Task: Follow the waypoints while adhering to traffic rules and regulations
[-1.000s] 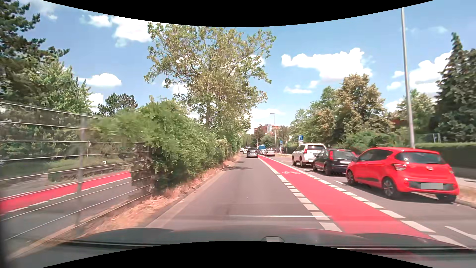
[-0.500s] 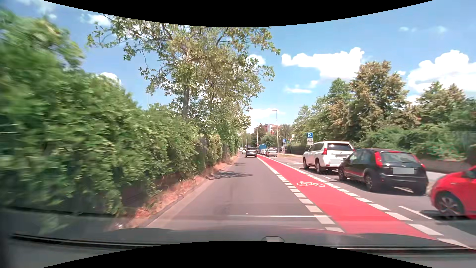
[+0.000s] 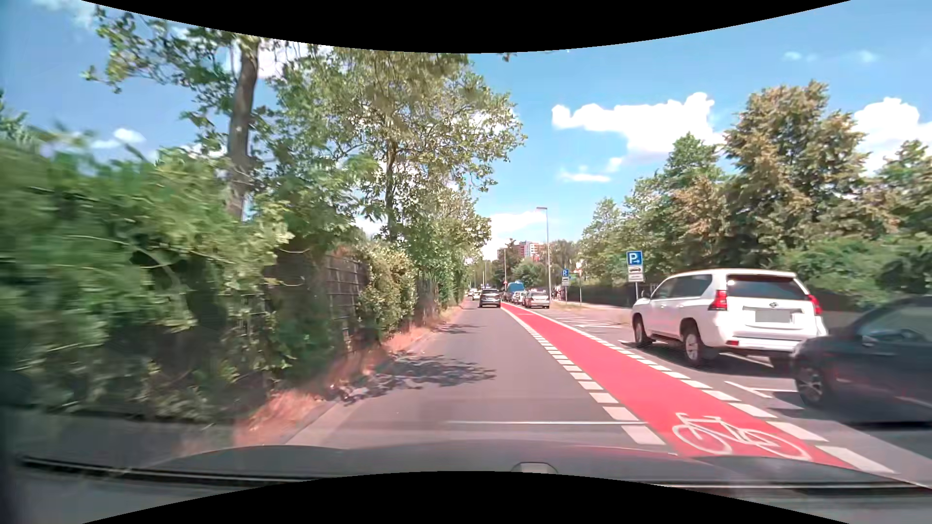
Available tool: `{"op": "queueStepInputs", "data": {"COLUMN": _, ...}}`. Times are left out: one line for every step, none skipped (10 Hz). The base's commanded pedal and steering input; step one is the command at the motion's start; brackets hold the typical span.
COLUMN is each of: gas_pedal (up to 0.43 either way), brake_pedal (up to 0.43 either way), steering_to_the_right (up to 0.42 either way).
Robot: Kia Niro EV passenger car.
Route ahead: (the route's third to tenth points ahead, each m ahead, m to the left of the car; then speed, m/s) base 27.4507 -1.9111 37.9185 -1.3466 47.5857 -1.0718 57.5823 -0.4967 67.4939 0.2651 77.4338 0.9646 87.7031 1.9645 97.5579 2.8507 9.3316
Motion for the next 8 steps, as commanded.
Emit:
{"op": "queueStepInputs", "data": {"gas_pedal": 0.000, "brake_pedal": 0.000, "steering_to_the_right": -0.006}}
{"op": "queueStepInputs", "data": {"gas_pedal": 0.000, "brake_pedal": 0.000, "steering_to_the_right": -0.006}}
{"op": "queueStepInputs", "data": {"gas_pedal": 0.000, "brake_pedal": 0.000, "steering_to_the_right": -0.006}}
{"op": "queueStepInputs", "data": {"gas_pedal": 0.000, "brake_pedal": 0.000, "steering_to_the_right": -0.006}}
{"op": "queueStepInputs", "data": {"gas_pedal": 0.000, "brake_pedal": 0.000, "steering_to_the_right": -0.007}}
{"op": "queueStepInputs", "data": {"gas_pedal": 0.000, "brake_pedal": 0.000, "steering_to_the_right": -0.007}}
{"op": "queueStepInputs", "data": {"gas_pedal": 0.000, "brake_pedal": 0.000, "steering_to_the_right": -0.007}}
{"op": "queueStepInputs", "data": {"gas_pedal": 0.000, "brake_pedal": 0.000, "steering_to_the_right": -0.008}}
